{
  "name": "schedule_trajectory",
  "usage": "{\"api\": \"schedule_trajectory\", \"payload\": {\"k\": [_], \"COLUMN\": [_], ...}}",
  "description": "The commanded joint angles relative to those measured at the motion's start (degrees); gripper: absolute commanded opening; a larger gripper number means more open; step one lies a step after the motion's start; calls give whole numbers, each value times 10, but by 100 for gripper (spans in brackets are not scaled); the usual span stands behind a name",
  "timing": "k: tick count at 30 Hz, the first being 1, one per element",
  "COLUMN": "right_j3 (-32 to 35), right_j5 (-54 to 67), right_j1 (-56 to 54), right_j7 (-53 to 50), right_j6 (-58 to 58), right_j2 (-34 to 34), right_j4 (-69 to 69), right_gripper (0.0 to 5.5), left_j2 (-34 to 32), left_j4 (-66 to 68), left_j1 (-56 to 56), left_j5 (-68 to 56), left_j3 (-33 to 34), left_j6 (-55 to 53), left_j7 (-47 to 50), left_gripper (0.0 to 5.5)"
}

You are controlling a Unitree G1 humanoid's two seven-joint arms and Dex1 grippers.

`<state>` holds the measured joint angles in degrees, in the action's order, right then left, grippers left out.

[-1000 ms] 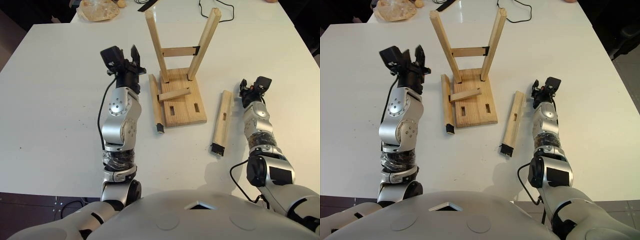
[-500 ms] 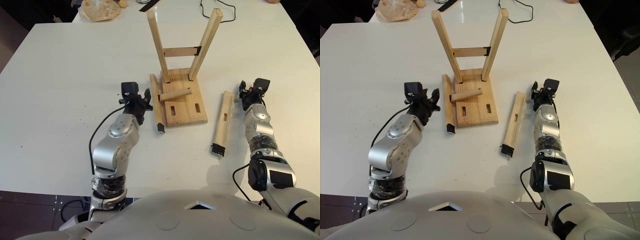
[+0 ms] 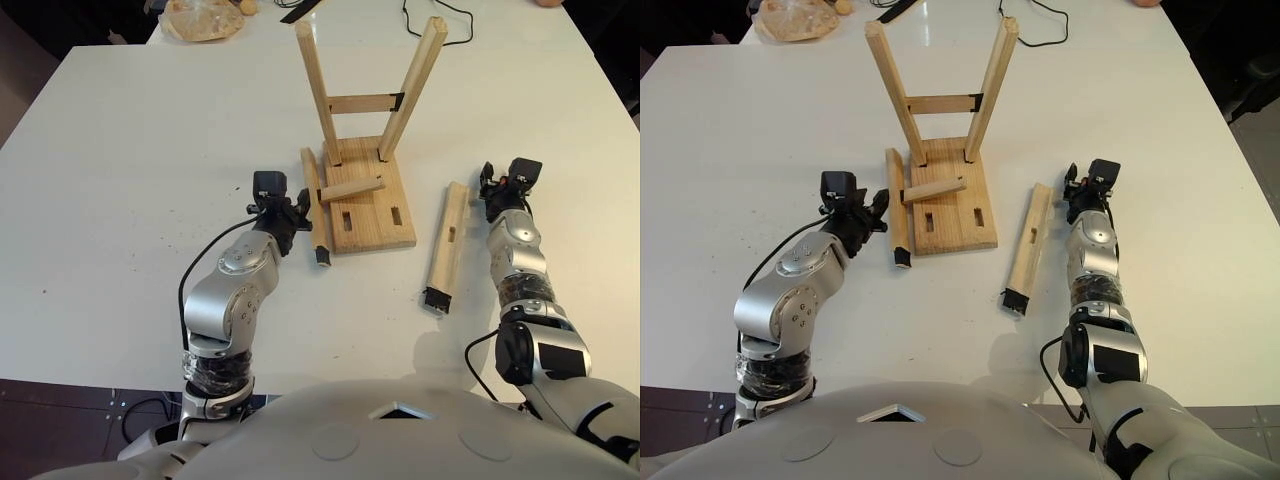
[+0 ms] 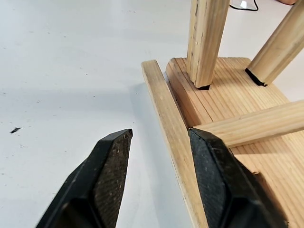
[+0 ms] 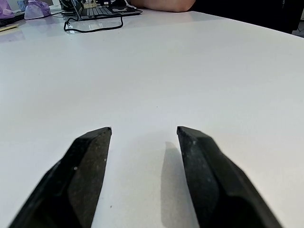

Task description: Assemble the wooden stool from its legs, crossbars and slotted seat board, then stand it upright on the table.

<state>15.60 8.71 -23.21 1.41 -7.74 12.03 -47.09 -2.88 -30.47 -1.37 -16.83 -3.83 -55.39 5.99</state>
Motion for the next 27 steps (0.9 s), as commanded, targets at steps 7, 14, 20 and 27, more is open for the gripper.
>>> {"api": "schedule_trajectory", "payload": {"k": [7, 14, 20, 27], "right_j3": [-4, -5, -3, -1], "right_j5": [0, 1, 2, 4], "right_j1": [42, 46, 54, 61], "right_j7": [-2, -3, -5, -8], "right_j6": [31, 31, 31, 30], "right_j2": [-22, -25, -26, -29], "right_j4": [-46, -45, -41, -36], "right_gripper": [254, 254, 254, 254], "left_j2": [-20, -27, -41, -44], "left_j4": [49, 57, 57, 45], "left_j1": [-4, 11, 29, 36], "left_j5": [24, 35, 47, 59], "left_j3": [-14, -33, -34, -20], "left_j6": [9, 16, 12, 12], "left_j7": [-30, -52, -59, -60], "left_gripper": [221, 221, 221, 221]}}
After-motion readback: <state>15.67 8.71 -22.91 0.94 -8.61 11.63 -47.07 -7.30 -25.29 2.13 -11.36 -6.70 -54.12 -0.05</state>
